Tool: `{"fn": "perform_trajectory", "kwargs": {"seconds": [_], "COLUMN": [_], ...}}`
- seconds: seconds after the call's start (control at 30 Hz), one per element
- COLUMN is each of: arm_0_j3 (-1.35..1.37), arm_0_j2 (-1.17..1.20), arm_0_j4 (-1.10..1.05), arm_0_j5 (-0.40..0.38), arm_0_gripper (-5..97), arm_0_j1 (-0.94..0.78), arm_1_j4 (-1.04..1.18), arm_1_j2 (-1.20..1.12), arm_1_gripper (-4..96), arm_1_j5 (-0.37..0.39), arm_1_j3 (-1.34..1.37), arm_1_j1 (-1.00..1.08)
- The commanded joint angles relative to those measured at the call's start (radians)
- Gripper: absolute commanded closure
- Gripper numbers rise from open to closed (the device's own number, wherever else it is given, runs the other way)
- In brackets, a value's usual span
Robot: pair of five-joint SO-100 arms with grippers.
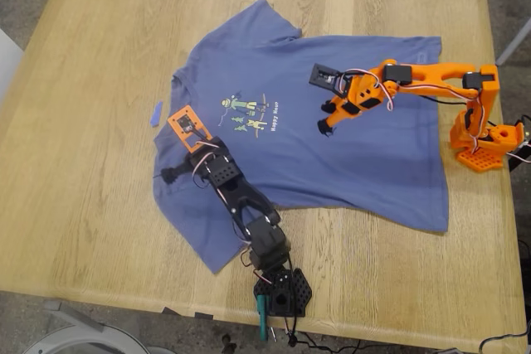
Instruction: Fold a T-shirt
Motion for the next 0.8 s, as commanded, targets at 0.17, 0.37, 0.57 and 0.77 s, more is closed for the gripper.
{"fn": "perform_trajectory", "kwargs": {"seconds": [0.17,0.37,0.57,0.77], "arm_0_j3": [-0.314,-0.448,-0.614,-0.784], "arm_0_j2": [-0.198,-0.347,-0.492,-0.627], "arm_0_j4": [-0.129,-0.163,-0.127,-0.083], "arm_0_j5": [0.031,-0.006,-0.044,-0.048], "arm_0_gripper": [22,18,13,12], "arm_0_j1": [-0.021,-0.044,-0.067,-0.103], "arm_1_j4": [-0.061,-0.077,-0.075,-0.077], "arm_1_j2": [-0.086,-0.152,-0.210,-0.221], "arm_1_gripper": [63.4,62.8,63.0,63.0], "arm_1_j5": [0.005,0.012,0.029,0.037], "arm_1_j3": [-0.094,-0.160,-0.224,-0.227], "arm_1_j1": [0.012,-0.008,-0.014,-0.017]}}
